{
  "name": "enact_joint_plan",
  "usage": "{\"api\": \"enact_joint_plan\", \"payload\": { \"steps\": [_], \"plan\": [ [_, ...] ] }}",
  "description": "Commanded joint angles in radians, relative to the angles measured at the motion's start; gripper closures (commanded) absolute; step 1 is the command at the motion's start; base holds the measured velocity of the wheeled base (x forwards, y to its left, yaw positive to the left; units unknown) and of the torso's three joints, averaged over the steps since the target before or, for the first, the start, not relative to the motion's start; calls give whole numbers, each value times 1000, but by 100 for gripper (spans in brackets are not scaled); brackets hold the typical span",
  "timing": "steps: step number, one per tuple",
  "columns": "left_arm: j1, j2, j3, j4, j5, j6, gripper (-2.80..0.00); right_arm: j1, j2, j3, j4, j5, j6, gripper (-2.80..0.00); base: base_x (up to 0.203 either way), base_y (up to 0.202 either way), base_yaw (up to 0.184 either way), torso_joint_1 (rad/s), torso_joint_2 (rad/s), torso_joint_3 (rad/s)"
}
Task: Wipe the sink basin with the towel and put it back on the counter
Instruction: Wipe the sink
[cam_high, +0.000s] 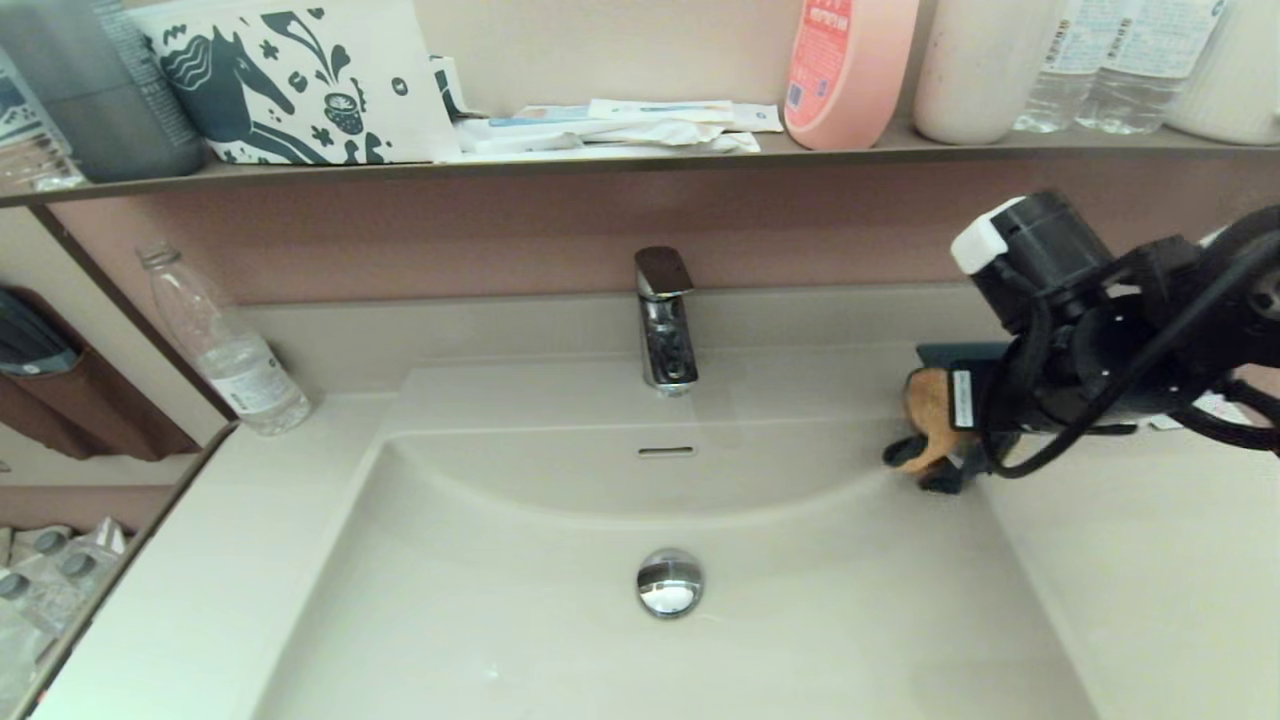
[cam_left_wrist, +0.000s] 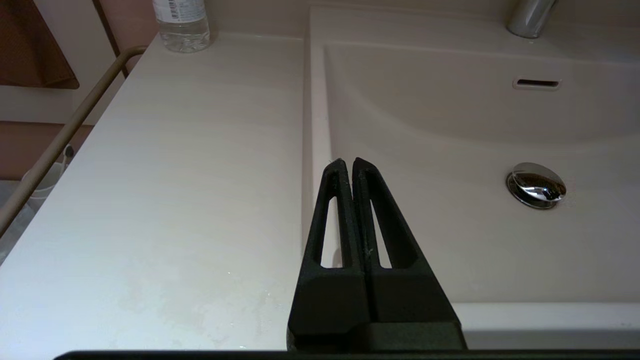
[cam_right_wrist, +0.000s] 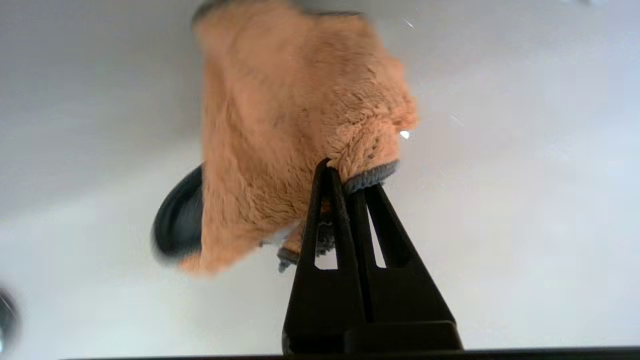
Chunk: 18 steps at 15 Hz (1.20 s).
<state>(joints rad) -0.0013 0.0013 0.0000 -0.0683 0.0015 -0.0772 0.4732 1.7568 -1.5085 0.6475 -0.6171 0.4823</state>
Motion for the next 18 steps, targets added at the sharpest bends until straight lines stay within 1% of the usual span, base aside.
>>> {"api": "enact_joint_plan", "payload": {
  "steps": [1, 5, 6, 7, 10, 13, 15, 16, 18],
  "plan": [
    [0, 0, 0, -1, 0, -1, 0, -3, -102, -2, 87, -4, 4, 0, 0, 0, 0, 0, 0, 0],
    [0, 0, 0, -1, 0, -1, 0, -36, -275, -13, 233, -11, -5, 0, 0, 0, 0, 0, 0, 0],
    [0, 0, 0, -1, 0, -1, 0, -67, -319, -13, 278, -12, -19, 0, 0, 0, 0, 0, 0, 0],
    [0, 0, 0, -1, 0, -1, 0, -121, -341, -13, 311, -12, -35, 0, 0, 0, 0, 0, 0, 0],
    [0, 0, 0, -1, 0, -1, 0, -341, -375, 5, 402, -8, -104, 0, 0, 0, 0, 0, 0, 0],
    [0, 0, 0, -1, 0, -1, 0, -538, -384, 65, 451, 4, -172, 0, 0, 0, 0, 0, 0, 0],
    [0, 0, 0, -1, 0, -1, 0, -640, -375, 138, 457, 8, -241, 0, 0, 0, 0, 0, 0, 0],
    [0, 0, 0, -1, 0, -1, 0, -673, -358, 174, 453, 8, -263, 0, 0, 0, 0, 0, 0, 0],
    [0, 0, 0, -1, 0, -1, 0, -729, -299, 212, 402, 12, -253, 0, 0, 0, 0, 0, 0, 0]
  ]
}}
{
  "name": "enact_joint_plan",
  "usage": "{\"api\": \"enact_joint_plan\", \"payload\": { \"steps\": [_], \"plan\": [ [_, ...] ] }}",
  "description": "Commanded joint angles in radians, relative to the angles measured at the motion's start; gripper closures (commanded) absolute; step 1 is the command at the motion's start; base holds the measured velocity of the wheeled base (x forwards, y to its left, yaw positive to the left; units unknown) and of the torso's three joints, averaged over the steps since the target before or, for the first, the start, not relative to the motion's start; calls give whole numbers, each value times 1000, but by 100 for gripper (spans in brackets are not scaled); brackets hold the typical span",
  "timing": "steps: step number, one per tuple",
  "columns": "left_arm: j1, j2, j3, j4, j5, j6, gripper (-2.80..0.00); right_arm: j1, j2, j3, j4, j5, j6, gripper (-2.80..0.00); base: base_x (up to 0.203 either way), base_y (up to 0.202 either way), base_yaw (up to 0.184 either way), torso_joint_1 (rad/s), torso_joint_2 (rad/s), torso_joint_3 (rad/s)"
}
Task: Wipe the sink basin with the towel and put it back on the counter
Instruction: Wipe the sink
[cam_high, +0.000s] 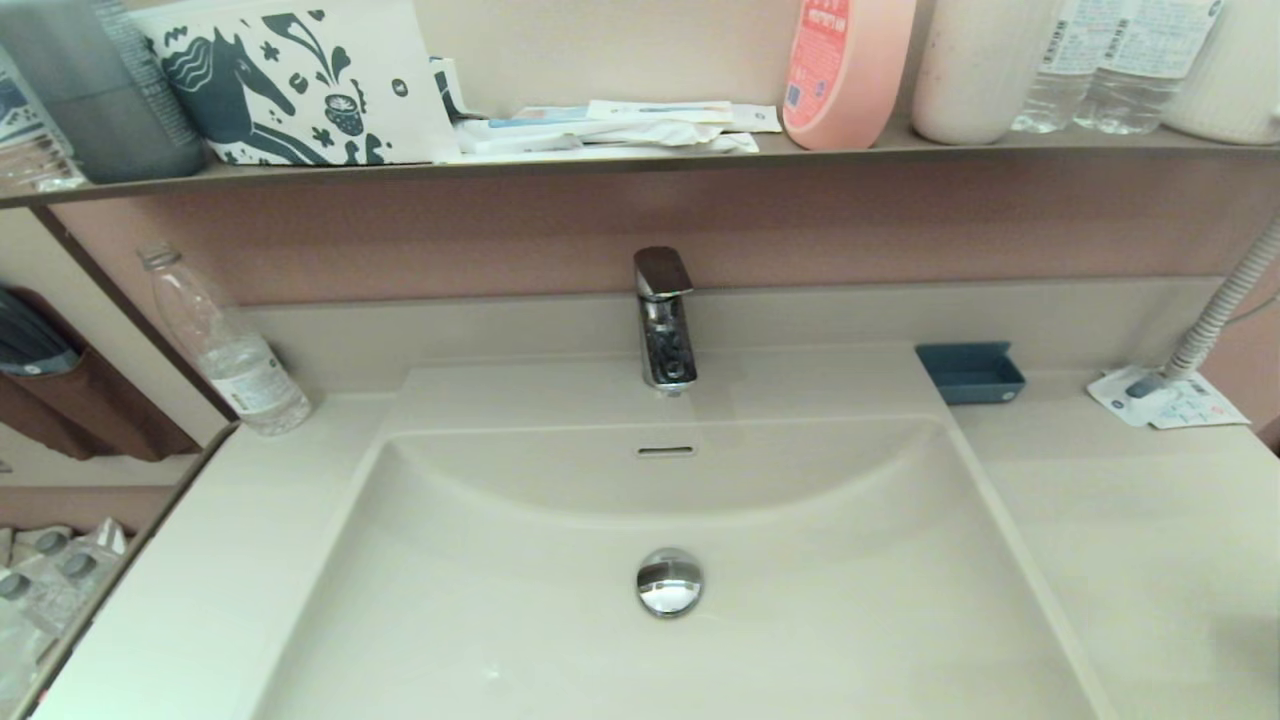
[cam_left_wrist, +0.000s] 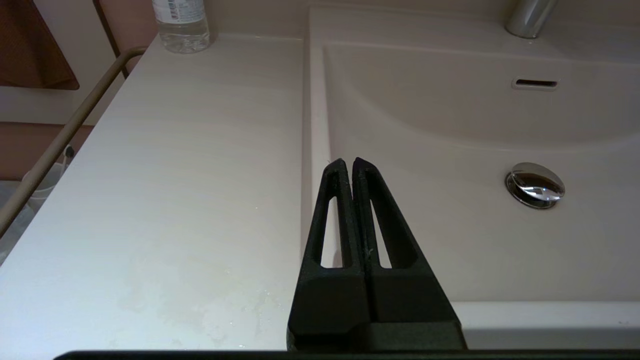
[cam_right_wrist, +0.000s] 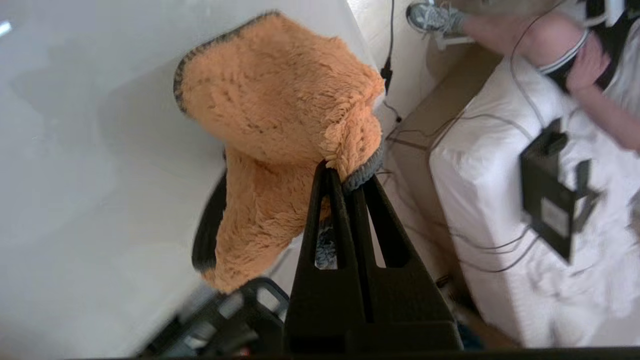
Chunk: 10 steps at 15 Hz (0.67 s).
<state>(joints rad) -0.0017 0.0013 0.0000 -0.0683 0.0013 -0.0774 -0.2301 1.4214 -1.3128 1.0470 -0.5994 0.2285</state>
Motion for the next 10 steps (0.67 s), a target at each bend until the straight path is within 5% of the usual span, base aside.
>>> {"api": "enact_joint_plan", "payload": {
  "steps": [1, 6, 10],
  "plan": [
    [0, 0, 0, -1, 0, -1, 0, -52, 58, 25, -56, 8, 6, 0, 0, 0, 0, 0, 0, 0],
    [0, 0, 0, -1, 0, -1, 0, -122, 127, 50, -163, 62, 5, 0, 0, 0, 0, 0, 0, 0],
    [0, 0, 0, -1, 0, -1, 0, -110, 121, 50, -191, 187, 77, 0, 0, 0, 0, 0, 0, 0]
  ]
}}
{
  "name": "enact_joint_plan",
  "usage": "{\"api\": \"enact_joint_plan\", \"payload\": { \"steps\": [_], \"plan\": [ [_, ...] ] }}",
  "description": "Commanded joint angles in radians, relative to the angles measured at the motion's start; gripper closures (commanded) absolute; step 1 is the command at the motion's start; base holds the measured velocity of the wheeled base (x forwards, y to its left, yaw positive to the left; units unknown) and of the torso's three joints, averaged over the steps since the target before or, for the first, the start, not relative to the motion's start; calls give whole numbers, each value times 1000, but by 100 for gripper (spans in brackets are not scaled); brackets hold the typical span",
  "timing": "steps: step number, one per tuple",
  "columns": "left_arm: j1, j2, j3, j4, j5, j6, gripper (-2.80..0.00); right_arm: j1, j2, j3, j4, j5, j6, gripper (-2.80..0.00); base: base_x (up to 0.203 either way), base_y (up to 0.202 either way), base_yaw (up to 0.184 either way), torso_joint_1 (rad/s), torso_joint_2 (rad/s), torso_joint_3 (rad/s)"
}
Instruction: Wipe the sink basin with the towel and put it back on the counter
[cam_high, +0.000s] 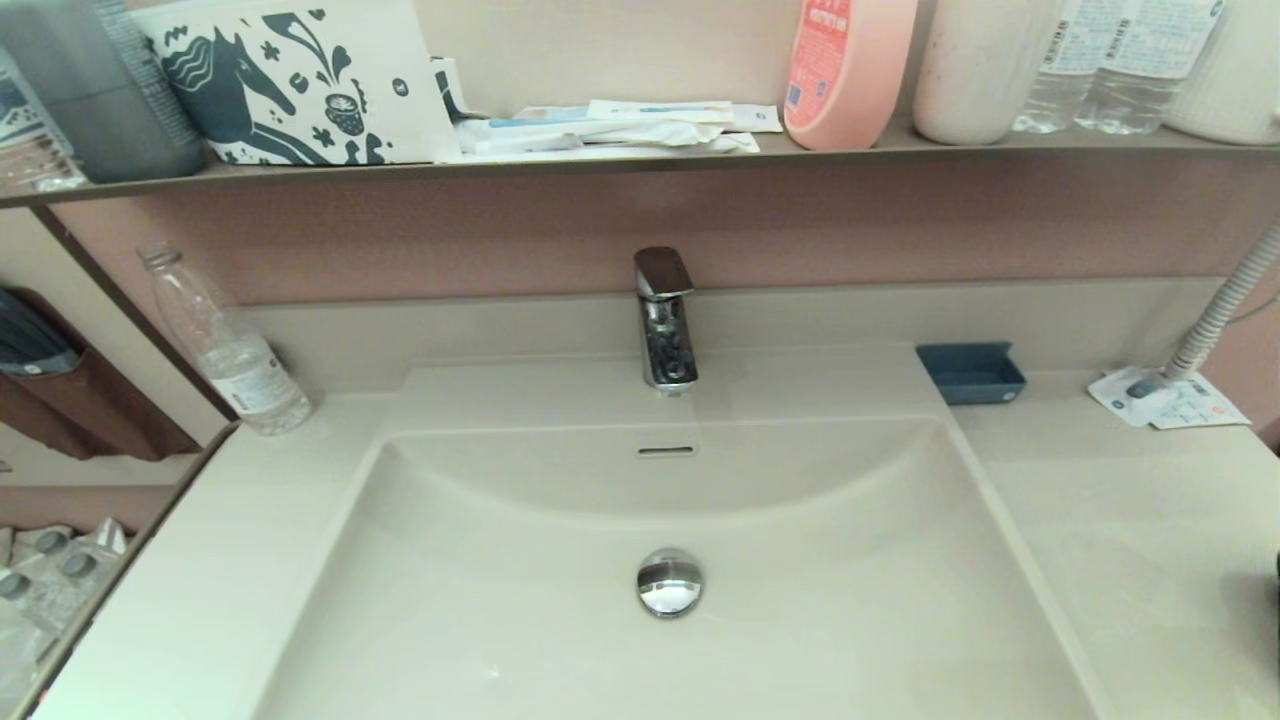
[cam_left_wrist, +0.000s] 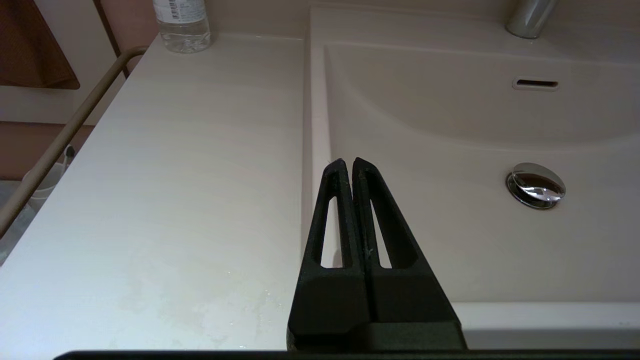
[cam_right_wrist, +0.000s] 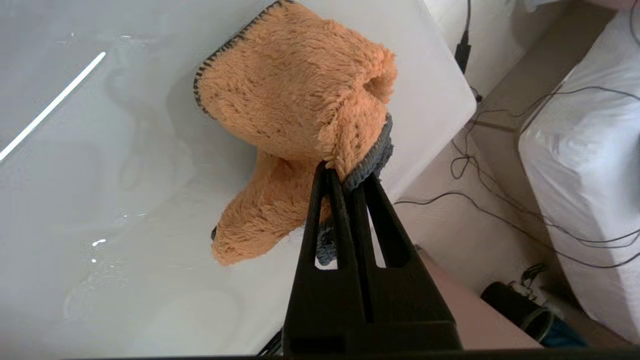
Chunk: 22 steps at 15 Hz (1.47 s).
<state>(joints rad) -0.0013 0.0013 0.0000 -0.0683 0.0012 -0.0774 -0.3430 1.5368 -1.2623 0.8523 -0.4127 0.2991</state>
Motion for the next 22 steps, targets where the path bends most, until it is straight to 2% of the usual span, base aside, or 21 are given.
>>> {"api": "enact_joint_plan", "payload": {
  "steps": [1, 2, 8, 12, 13, 18, 22],
  "plan": [
    [0, 0, 0, -1, 0, -1, 0, 3, 6, 0, 4, 0, 6, 0, 0, 0, 0, 0, 0, 0],
    [0, 0, 0, -1, 0, -1, 0, 3, 4, 0, 4, -1, 6, -280, 0, 0, 0, 0, 0, 0],
    [0, 0, 0, -1, 0, -1, 0, 5, -28, -67, -3, -3, 2, -280, 0, 0, 0, 0, 0, 0],
    [0, 0, 0, -1, 0, -1, 0, 63, -40, -62, -4, 1, 15, -280, 0, 0, 0, 0, 0, 0],
    [0, 0, 0, -1, 0, -1, 0, 76, -43, -55, -4, 3, 17, 0, 0, 0, 0, 0, 0, 0],
    [0, 0, 0, -1, 0, -1, 0, 157, -53, -51, -3, 10, 31, 0, 0, 0, 0, 0, 0, 0],
    [0, 0, 0, -1, 0, -1, 0, 324, -79, -21, -3, 17, 121, 0, 0, 0, 0, 0, 0, 0]
  ]
}}
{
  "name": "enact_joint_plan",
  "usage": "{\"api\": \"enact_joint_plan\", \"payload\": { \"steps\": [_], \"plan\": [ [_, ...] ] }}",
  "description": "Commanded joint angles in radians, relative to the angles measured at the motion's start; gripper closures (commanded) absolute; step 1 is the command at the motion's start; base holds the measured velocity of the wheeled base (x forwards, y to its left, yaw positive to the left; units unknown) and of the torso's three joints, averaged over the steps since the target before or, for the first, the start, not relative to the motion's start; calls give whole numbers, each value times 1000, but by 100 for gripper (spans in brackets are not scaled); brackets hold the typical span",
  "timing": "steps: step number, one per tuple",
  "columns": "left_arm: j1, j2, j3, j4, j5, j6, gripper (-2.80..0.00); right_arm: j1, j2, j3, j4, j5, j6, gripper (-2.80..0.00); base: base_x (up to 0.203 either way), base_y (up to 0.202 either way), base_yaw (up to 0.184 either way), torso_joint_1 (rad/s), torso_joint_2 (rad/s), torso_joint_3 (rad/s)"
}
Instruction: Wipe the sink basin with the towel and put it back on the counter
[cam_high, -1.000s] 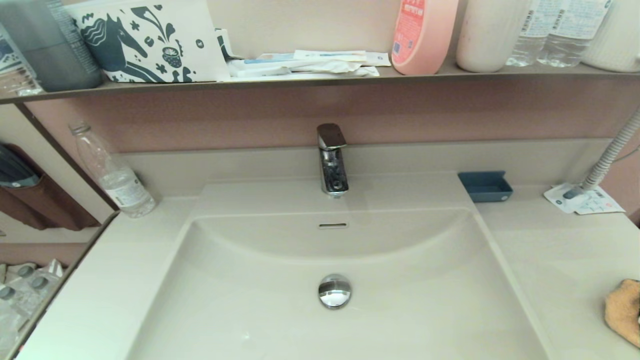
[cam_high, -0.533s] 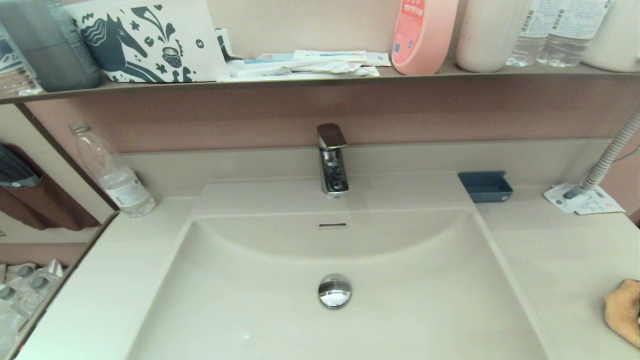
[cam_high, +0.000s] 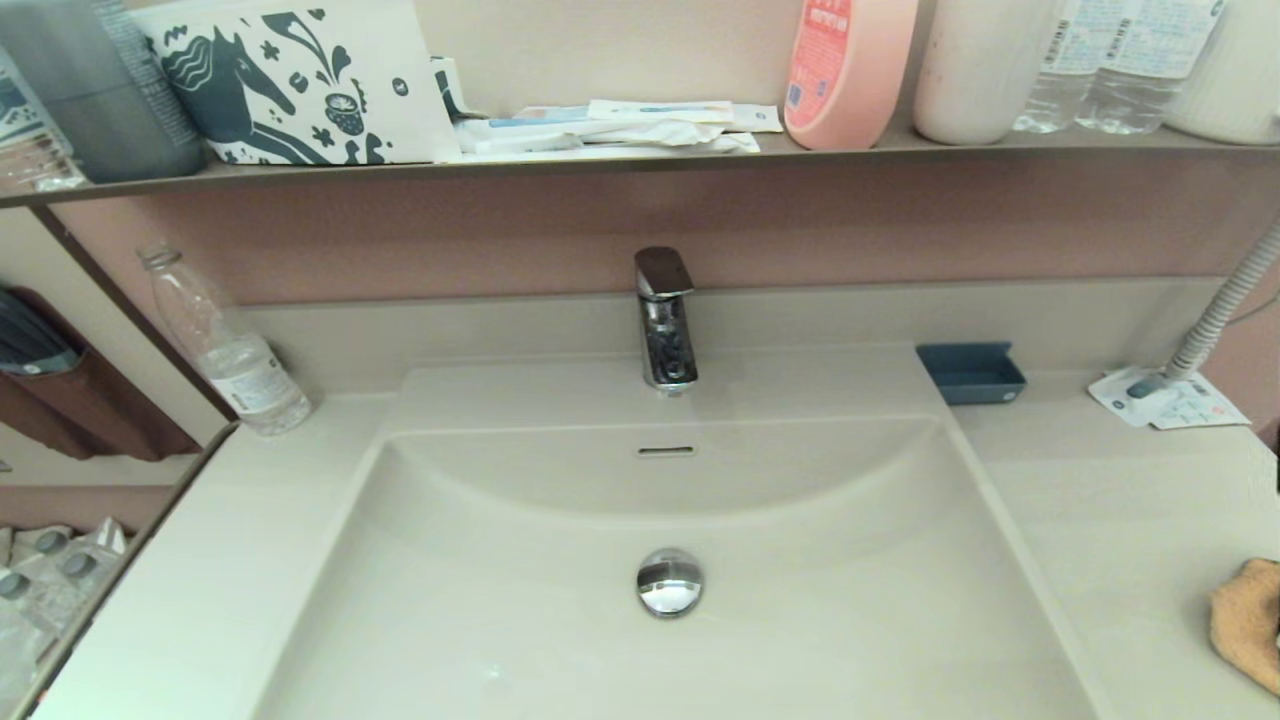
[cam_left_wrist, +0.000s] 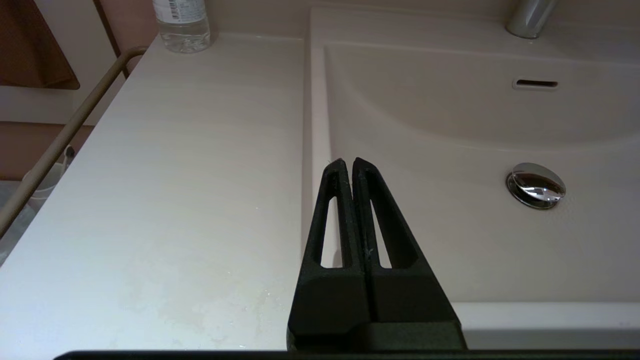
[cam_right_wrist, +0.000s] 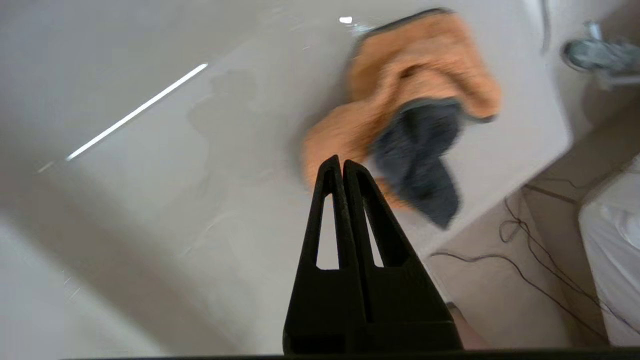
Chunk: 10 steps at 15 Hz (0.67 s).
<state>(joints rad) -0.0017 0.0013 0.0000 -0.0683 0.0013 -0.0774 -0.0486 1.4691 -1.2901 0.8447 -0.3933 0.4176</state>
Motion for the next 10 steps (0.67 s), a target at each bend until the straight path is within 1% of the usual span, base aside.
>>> {"api": "enact_joint_plan", "payload": {
  "steps": [1, 4, 5, 6, 8, 10],
  "plan": [
    [0, 0, 0, -1, 0, -1, 0, 86, -38, 15, 5, 4, 20, 0, 0, 0, 0, 0, 0, 0],
    [0, 0, 0, -1, 0, -1, 0, 256, -148, 23, 7, 69, 70, 0, 0, 0, 0, 0, 0, 0],
    [0, 0, 0, -1, 0, -1, 0, 316, -196, 27, 10, 78, 93, 0, 0, 0, 0, 0, 0, 0],
    [0, 0, 0, -1, 0, -1, 0, 353, -246, 33, 16, 83, 113, 0, 0, 0, 0, 0, 0, 0],
    [0, 0, 0, -1, 0, -1, 0, 378, -340, 50, 29, 87, 131, 0, 0, 0, 0, 0, 0, 0],
    [0, 0, 0, -1, 0, -1, 0, 383, -452, 88, 33, 88, 134, 0, 0, 0, 0, 0, 0, 0]
  ]
}}
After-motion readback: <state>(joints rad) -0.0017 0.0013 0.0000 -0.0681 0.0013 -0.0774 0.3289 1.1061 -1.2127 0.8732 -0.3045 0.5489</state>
